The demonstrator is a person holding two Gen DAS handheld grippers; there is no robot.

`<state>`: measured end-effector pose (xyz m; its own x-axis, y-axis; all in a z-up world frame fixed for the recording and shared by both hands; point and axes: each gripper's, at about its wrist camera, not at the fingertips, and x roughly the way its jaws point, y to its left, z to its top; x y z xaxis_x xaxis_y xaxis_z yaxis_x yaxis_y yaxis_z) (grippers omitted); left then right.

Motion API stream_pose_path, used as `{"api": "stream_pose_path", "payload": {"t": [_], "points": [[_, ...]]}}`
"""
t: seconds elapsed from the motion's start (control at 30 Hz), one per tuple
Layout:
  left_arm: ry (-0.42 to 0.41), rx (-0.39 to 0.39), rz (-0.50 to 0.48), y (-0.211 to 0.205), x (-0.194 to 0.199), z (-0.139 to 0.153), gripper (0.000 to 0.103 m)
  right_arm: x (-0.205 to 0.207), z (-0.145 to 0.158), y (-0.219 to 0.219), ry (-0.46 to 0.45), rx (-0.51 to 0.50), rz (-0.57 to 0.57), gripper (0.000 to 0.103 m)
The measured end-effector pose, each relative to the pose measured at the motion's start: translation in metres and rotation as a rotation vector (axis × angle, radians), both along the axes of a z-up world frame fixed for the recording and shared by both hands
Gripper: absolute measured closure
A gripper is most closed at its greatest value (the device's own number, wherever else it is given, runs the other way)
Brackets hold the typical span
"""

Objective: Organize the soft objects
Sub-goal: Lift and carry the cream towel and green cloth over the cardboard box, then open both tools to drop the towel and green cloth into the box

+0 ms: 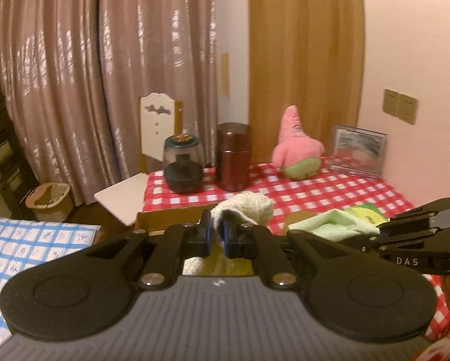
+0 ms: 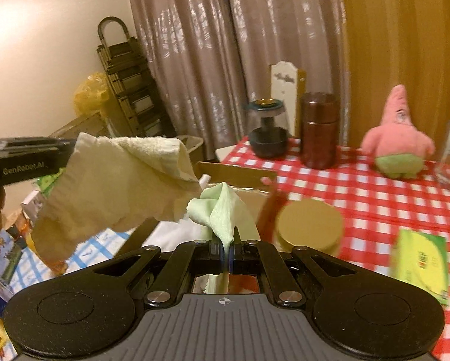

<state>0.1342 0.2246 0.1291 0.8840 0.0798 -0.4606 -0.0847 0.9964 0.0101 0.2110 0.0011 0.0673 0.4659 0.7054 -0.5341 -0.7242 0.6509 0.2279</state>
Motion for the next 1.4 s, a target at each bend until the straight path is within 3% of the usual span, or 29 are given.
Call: {"api": "stream_pose_path", "payload": {"t": [0.23, 0.47, 0.8, 0.93, 1.0, 1.1, 1.37, 1.4], "points": [[0.013, -0.030, 0.046, 0.045, 0.039, -0.024, 0.096, 0.040, -0.010, 0.057, 0.039, 0.021, 0.028, 0.100], [0.023, -0.071, 0.094, 0.082, 0.090, -0.062, 0.096, 0.089, -0.038, 0.108, 0.053, -0.015, 0.011, 0.100], [0.158, -0.075, 0.102, 0.102, 0.140, -0.137, 0.095, 0.128, -0.093, 0.148, 0.094, -0.086, -0.012, 0.100], [0.221, -0.077, 0.074, 0.102, 0.138, -0.153, 0.086, 0.129, -0.108, 0.156, 0.104, -0.113, 0.003, 0.100], [0.227, -0.067, 0.074, 0.100, 0.129, -0.156, 0.066, 0.126, -0.114, 0.159, 0.104, -0.127, 0.015, 0.100], [0.223, -0.064, 0.074, 0.100, 0.111, -0.152, 0.054, 0.121, -0.123, 0.164, 0.103, -0.156, 0.031, 0.100], [0.181, -0.074, 0.120, 0.098, 0.059, -0.130, 0.051, 0.104, -0.131, 0.170, 0.089, -0.218, 0.073, 0.099], [0.175, -0.077, 0.126, 0.096, 0.053, -0.128, 0.049, 0.101, -0.129, 0.167, 0.088, -0.211, 0.076, 0.092]]}}
